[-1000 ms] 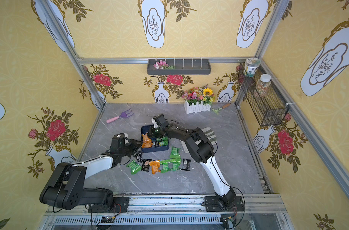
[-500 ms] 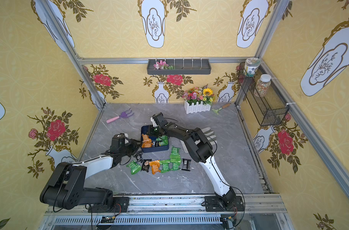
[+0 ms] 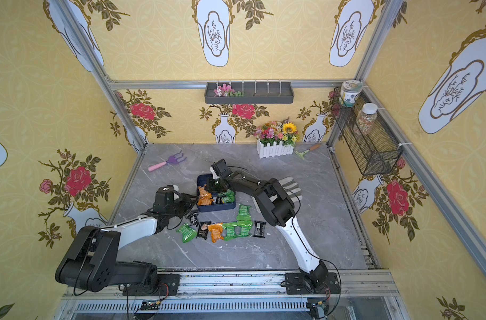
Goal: Take the cookies out of the storage box
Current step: Pick up the cookie from the storage box.
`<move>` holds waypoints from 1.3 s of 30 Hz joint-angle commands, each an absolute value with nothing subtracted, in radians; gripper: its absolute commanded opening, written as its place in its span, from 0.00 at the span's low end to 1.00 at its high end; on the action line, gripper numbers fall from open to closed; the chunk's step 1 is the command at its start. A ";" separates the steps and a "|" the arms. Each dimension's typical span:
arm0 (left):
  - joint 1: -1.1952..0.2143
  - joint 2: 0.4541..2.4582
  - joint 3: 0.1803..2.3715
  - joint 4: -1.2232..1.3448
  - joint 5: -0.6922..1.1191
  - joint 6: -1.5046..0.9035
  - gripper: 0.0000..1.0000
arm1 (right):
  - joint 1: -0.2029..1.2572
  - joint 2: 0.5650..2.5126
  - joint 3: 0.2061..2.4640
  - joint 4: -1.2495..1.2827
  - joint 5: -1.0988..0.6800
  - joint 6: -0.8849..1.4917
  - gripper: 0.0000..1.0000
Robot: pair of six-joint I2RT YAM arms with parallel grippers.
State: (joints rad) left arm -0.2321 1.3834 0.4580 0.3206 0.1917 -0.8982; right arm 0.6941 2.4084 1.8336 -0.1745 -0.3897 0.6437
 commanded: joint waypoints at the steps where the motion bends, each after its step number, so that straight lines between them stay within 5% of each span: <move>1: -0.232 1.384 0.460 0.338 0.203 -0.890 0.33 | 0.695 2.420 1.839 -0.172 -0.377 0.638 0.22; 12: -0.232 1.381 0.462 0.338 0.202 -0.891 0.32 | 0.695 2.400 1.832 -0.160 -0.379 0.644 0.00; 23: -0.232 1.367 0.460 0.337 0.197 -0.890 0.33 | 0.692 2.307 1.799 -0.127 -0.392 0.653 0.00; 28: -0.230 1.343 0.469 0.333 0.206 -0.890 0.64 | 0.689 2.245 1.749 -0.116 -0.387 0.657 0.00; 39: -0.230 1.205 0.502 0.214 0.139 -0.880 0.71 | 0.665 1.994 1.475 0.019 -0.393 0.736 0.00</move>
